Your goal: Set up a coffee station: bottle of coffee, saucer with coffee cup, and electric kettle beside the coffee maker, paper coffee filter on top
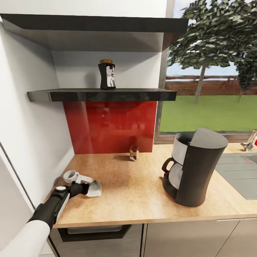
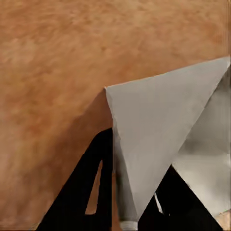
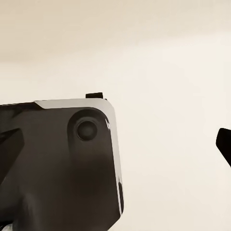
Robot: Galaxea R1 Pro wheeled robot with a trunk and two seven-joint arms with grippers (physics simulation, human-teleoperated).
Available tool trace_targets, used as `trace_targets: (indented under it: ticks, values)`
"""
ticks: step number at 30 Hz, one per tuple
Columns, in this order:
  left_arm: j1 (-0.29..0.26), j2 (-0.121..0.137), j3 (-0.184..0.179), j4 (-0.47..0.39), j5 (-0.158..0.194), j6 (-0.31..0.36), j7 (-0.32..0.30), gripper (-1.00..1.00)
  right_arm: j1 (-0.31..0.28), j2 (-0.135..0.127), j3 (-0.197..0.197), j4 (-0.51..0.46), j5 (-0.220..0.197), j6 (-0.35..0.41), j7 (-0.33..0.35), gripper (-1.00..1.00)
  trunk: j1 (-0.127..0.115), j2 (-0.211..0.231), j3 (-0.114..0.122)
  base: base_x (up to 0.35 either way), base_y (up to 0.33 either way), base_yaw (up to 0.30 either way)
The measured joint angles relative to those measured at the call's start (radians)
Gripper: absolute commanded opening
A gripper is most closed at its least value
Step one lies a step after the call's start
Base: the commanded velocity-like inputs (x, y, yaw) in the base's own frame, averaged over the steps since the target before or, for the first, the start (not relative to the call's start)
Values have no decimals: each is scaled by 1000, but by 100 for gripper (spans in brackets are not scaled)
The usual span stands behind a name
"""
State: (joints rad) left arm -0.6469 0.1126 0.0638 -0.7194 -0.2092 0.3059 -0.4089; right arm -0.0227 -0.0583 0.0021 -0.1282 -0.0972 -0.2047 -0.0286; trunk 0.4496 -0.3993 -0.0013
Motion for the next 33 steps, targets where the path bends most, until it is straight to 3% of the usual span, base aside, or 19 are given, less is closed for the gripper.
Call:
trace_targets:
  ticks: [33]
  values:
    - [0,-1,4,-1,12,1,1,-100,0,0,0,0,0,0,0,100,0,0,0,0,0,0]
